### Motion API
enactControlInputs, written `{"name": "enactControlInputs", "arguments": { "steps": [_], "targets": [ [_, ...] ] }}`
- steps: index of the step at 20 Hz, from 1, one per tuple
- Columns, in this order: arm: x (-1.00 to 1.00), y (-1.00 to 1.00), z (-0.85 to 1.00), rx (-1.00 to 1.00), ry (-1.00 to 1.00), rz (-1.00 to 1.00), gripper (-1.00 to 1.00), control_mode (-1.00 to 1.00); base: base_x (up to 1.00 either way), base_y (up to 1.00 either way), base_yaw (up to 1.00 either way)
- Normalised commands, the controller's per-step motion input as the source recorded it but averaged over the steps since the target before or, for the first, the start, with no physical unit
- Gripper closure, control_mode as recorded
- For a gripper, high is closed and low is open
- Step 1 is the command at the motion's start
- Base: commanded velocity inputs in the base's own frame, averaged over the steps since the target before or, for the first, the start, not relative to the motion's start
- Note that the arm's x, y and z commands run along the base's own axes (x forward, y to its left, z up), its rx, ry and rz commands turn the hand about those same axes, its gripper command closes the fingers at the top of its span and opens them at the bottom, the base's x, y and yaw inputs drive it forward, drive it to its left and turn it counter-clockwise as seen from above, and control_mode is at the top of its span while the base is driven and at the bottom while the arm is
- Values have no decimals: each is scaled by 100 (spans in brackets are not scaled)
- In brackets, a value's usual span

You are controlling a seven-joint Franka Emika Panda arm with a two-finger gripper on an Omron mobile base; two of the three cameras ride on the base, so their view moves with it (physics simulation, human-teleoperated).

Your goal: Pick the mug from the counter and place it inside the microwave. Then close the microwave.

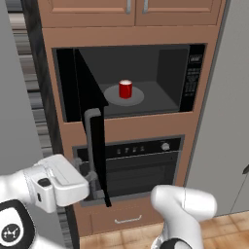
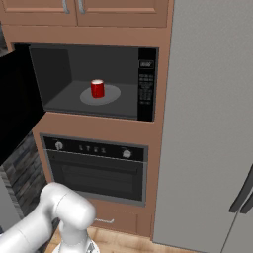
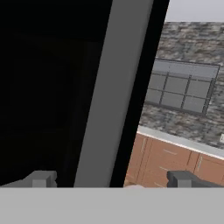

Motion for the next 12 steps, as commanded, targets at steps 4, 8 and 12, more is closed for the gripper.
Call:
{"name": "enactControlInputs", "arguments": {
  "steps": [4, 8, 12],
  "targets": [
    [21, 8, -10, -1, 0, -3, -100, -100, 0, 0, 0],
    [8, 3, -5, 0, 0, -4, -100, -100, 0, 0, 0],
    [1, 0, -1, 0, 0, -3, -100, -100, 0, 0, 0]
  ]
}}
